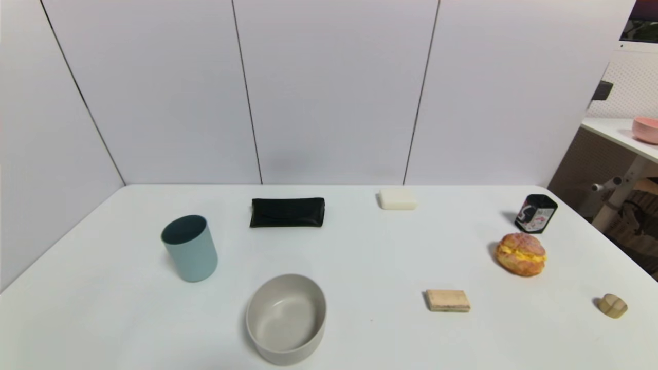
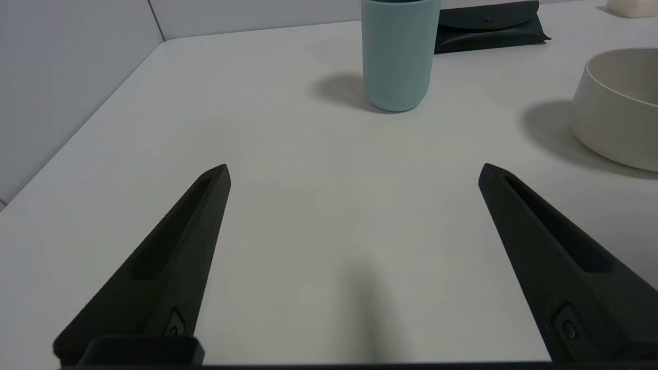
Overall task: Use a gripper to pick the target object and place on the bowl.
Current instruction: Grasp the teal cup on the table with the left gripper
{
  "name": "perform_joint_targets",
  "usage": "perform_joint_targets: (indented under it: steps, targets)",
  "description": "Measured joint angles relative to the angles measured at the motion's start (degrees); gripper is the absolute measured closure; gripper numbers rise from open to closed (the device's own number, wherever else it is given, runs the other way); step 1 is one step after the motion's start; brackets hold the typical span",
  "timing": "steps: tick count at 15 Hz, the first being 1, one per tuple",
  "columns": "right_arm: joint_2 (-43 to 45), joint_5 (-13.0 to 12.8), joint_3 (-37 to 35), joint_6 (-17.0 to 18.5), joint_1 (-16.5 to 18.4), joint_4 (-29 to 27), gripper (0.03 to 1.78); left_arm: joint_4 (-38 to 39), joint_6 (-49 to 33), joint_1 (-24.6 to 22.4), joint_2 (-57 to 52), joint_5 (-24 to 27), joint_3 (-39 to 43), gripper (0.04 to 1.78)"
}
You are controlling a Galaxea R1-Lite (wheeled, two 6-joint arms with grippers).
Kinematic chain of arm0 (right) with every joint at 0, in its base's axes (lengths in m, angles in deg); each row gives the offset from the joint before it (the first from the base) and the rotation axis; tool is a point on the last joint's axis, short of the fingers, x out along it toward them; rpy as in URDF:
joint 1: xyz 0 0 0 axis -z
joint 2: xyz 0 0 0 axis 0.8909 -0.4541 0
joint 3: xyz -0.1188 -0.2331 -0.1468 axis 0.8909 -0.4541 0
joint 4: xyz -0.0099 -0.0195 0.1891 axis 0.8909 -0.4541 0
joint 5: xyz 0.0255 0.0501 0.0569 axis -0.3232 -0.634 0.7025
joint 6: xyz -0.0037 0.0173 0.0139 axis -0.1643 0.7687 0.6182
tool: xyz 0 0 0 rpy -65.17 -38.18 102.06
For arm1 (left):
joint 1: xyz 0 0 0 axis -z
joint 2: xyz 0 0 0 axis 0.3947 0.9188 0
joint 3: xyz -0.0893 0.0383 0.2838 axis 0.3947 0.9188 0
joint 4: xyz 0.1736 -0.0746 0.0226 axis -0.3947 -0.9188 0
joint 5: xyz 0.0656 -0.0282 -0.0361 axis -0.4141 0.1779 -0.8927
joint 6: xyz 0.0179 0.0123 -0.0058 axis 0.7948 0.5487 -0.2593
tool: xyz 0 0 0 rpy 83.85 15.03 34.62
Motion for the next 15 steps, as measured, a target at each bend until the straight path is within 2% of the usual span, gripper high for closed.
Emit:
perform_joint_targets:
  steps: [12,15]
  targets:
    - [0.0,0.0,-0.02,-0.01,0.0,0.0,0.06,0.02,0.0,0.0,0.0,0.0,0.0,0.11]
    - [0.0,0.0,-0.02,-0.01,0.0,-0.02,0.06,0.02,-2.32,0.0,0.0,-1.96,0.0,0.11]
